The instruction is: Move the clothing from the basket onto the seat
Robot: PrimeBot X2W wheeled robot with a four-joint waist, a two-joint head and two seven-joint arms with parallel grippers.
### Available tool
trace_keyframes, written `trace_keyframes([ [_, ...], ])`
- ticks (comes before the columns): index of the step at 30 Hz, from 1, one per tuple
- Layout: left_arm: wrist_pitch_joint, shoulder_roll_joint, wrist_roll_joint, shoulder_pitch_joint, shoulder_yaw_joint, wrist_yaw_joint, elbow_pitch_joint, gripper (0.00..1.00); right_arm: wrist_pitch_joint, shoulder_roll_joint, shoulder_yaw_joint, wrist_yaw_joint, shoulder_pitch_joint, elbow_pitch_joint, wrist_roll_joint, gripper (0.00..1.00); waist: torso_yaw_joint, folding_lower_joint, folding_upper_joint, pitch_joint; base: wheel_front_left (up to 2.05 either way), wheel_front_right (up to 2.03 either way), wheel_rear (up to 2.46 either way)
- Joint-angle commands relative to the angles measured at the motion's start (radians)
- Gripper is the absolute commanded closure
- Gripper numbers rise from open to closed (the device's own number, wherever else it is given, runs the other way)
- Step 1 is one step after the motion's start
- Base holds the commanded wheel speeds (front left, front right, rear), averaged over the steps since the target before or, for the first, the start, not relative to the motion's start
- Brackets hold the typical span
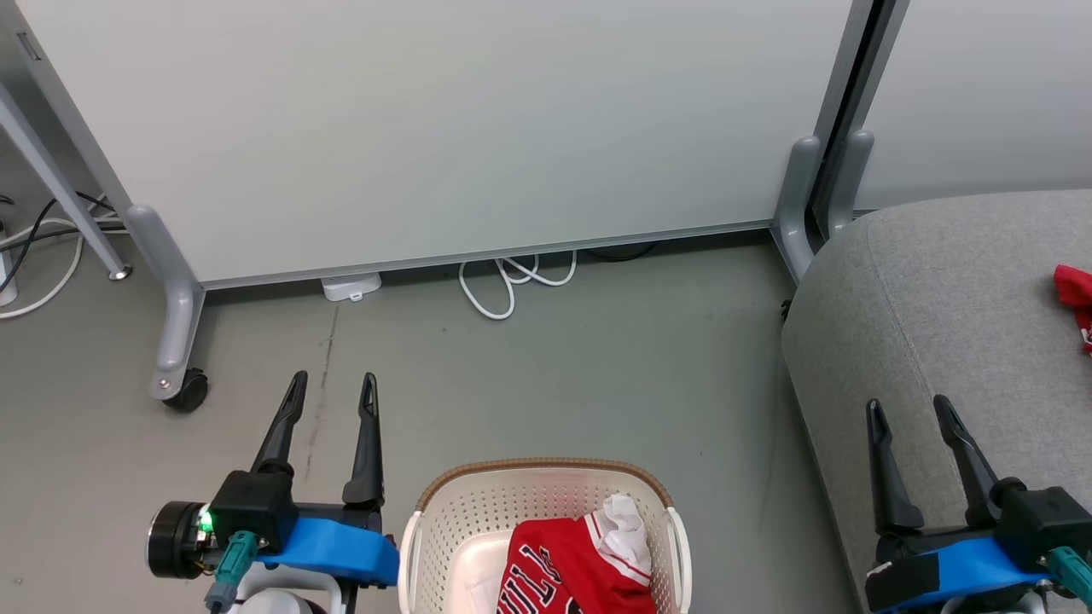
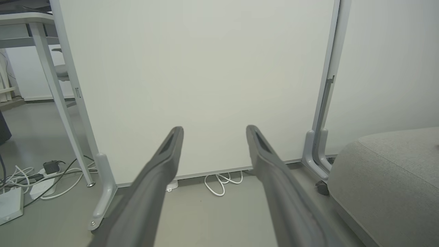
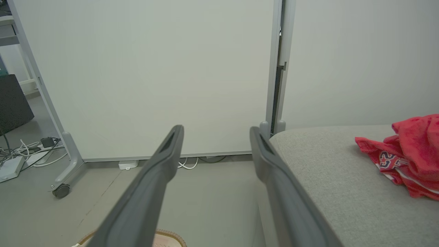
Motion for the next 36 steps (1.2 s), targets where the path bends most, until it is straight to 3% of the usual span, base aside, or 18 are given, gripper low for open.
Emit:
trace_keyframes([
  [1, -0.003, -0.002, 0.005, -0.002, 0.005, -0.005, 0.003, 0.00, -0.003, 0.004, 0.002, 0.000, 0.003, 0.000, -0.003, 0.00, 0.000, 0.0001, -0.0001, 0.000, 0.00, 0.00, 0.00],
  [19, -0.002, 0.002, 0.034, -0.082, -0.027, -0.038, 0.093, 0.00, -0.003, 0.005, 0.016, 0.000, -0.031, -0.002, 0.010, 0.00, -0.030, 0.0001, -0.0001, 0.046, 0.00, 0.00, 0.00],
  [27, -0.002, 0.030, 0.022, -0.221, -0.130, -0.052, 0.270, 0.00, -0.003, 0.005, 0.020, 0.000, -0.081, -0.017, 0.001, 0.00, -0.064, 0.0001, -0.0001, 0.141, 0.00, 0.00, 0.00],
  [36, -0.002, 0.064, -0.049, -0.400, -0.316, -0.050, 0.463, 0.00, -0.003, 0.004, 0.025, 0.000, -0.162, -0.038, -0.002, 0.00, -0.112, 0.0001, -0.0001, 0.297, 0.00, 0.00, 0.00],
])
